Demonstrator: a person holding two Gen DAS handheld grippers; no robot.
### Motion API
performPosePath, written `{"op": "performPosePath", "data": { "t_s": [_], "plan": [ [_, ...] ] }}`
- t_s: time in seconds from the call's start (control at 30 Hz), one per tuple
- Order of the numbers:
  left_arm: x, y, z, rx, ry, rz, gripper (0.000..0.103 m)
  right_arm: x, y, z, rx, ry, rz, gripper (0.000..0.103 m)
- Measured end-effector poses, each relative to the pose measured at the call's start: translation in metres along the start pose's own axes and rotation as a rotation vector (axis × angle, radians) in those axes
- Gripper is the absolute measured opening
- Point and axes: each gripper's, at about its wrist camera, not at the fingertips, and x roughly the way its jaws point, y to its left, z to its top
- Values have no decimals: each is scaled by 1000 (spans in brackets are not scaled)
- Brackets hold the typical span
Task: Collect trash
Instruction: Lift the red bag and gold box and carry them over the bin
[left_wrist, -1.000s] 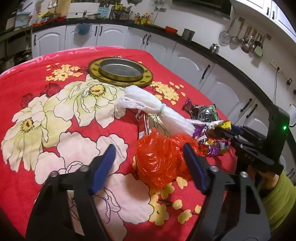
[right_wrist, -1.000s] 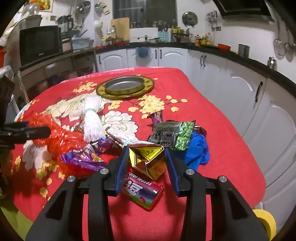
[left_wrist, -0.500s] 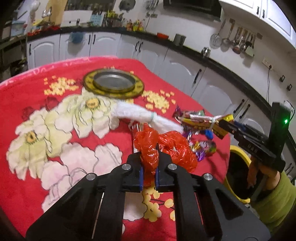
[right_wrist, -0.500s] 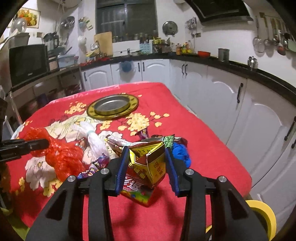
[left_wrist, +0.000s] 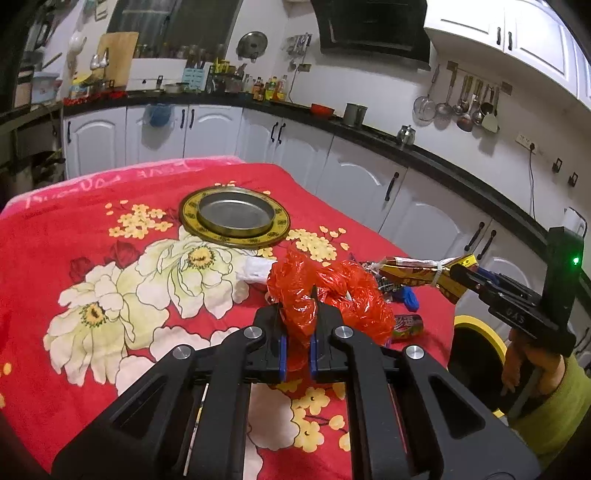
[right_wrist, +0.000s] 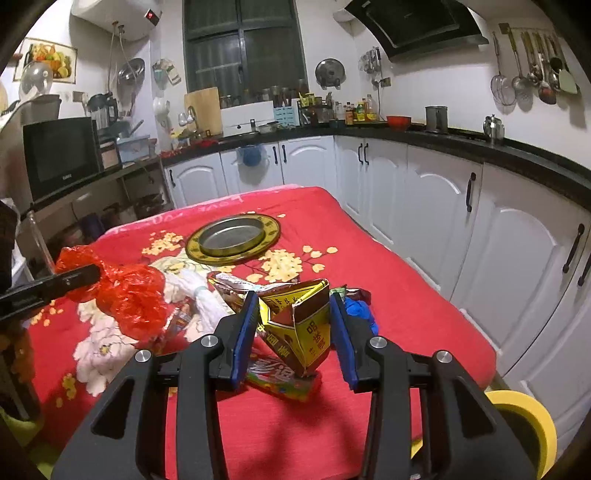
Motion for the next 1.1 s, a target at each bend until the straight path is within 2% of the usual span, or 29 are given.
{"op": "performPosePath", "data": {
  "t_s": [0.27, 0.57, 0.9, 1.1],
  "plan": [
    [-13, -6, 5, 31, -53, 13, 4, -10, 15, 8, -33, -10, 2, 37],
    [-18, -15, 7, 55, -73, 11, 3, -28, 15, 12, -25, -37, -18, 37],
    [-19, -51, 7, 118, -79, -16, 3, -63, -11, 6, 25, -67, -67, 37],
    [-15, -72, 6, 121, -78, -49, 3, -85, -32, -3, 53, -77, -110, 37]
  ]
}}
